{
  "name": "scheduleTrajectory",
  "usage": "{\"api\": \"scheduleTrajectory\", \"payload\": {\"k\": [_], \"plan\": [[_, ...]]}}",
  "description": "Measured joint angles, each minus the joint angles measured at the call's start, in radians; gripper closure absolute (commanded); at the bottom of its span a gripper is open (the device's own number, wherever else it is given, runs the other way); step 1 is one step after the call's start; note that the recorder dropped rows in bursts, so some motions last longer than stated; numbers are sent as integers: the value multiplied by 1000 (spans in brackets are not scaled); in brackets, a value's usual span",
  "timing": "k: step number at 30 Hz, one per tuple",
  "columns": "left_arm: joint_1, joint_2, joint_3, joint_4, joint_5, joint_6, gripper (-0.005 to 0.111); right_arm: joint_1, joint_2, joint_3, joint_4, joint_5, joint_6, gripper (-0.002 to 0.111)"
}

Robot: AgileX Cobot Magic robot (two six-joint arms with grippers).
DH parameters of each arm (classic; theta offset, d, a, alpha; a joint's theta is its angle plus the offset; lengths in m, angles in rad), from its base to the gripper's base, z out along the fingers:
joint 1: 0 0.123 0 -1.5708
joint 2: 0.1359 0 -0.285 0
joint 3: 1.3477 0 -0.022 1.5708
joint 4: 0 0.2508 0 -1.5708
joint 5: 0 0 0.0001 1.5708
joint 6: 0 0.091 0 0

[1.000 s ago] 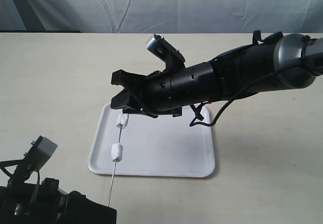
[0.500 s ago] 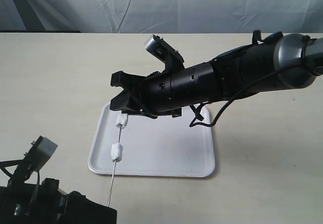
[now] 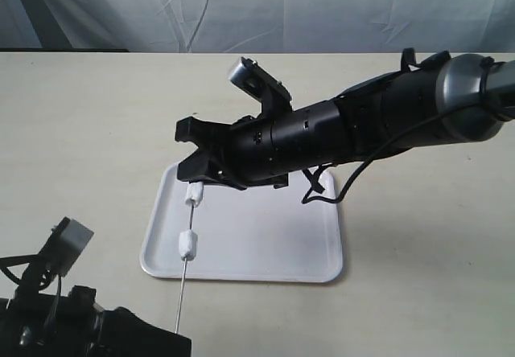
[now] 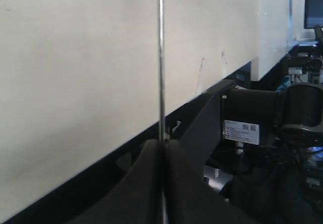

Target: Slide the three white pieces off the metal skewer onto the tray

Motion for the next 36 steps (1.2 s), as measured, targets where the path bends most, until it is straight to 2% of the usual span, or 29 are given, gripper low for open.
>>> {"api": "scheduleTrajectory", "payload": {"k": [5, 17, 22, 28, 30, 34, 36], "plan": [[0, 0, 6, -13, 72, -21, 107, 0, 0, 0, -7, 19, -2, 96], [0, 0, 136, 17, 163, 6, 107, 4, 0, 0, -41, -17, -8, 96], [0, 0, 141, 45, 241, -5, 107, 4, 0, 0, -50, -94, -11, 96], [0, 0, 143, 87, 248, -34, 107, 2, 0, 0, -69, -177, -11, 96], [0, 0, 143, 86, 243, -36, 107, 2, 0, 0, -114, -175, -11, 90], [0, 0, 144, 79, 167, -38, 107, 2, 0, 0, -194, -149, 11, 67], [0, 0, 144, 77, 123, -38, 107, 2, 0, 0, -207, -137, 12, 63]]}}
